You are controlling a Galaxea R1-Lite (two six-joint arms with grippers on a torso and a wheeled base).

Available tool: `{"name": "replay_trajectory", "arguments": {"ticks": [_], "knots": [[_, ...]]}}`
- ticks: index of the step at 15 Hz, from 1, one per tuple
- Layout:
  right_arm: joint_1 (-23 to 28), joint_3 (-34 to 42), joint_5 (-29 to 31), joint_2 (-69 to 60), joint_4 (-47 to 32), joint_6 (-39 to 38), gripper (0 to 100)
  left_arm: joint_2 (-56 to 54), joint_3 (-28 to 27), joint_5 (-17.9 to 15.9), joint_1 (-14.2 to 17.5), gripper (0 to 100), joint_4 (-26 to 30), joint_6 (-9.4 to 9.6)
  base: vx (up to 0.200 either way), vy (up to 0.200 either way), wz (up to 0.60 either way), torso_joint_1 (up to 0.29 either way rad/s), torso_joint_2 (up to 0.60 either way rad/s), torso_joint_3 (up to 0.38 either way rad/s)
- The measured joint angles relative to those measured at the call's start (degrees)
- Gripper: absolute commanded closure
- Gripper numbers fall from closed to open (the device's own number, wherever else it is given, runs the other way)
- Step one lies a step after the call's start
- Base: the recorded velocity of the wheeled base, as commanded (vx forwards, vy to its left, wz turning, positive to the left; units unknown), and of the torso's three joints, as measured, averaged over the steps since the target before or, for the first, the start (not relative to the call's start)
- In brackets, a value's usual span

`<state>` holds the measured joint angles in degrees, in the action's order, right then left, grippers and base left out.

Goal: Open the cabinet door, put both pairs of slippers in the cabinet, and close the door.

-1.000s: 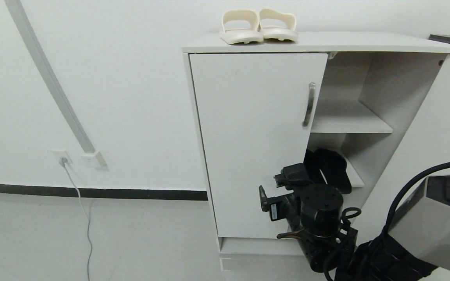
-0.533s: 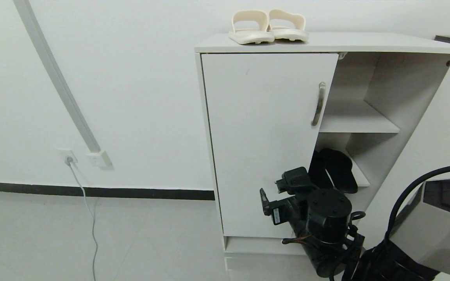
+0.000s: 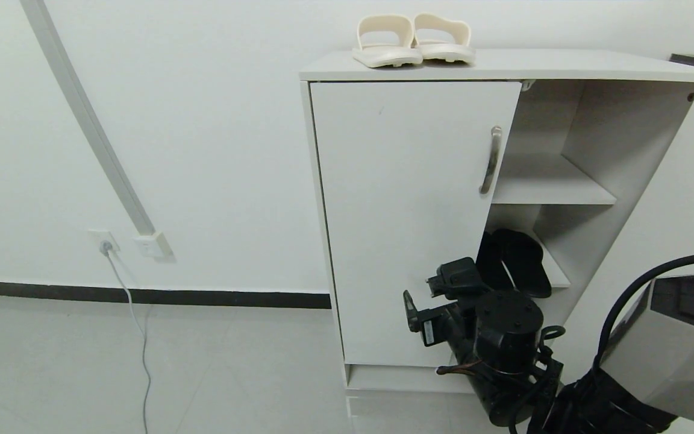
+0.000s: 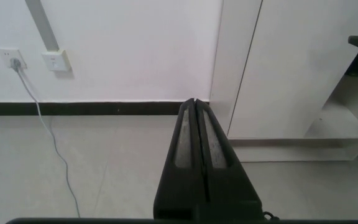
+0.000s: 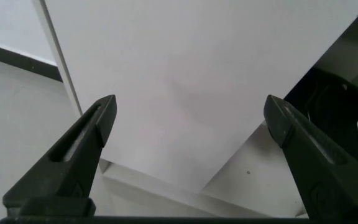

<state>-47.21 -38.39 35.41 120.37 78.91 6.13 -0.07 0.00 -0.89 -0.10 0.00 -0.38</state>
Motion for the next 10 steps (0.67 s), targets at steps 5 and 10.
{"name": "replay_trajectory", "arguments": {"ticks": [5, 10], "knots": [[0.0, -0.1, 0.0, 0.0, 0.1, 0.0, 0, 0.0, 0.0, 0.0, 0.0, 100, 0.0, -0.02, 0.000, 0.000, 0.00, 0.000, 0.00, 0.000], [0.0, -0.1, 0.0, 0.1, -0.2, -0.1, 0, 0.0, 0.0, 0.0, 0.0, 100, 0.0, -0.05, 0.000, 0.000, 0.00, 0.017, -0.17, -0.212]]}}
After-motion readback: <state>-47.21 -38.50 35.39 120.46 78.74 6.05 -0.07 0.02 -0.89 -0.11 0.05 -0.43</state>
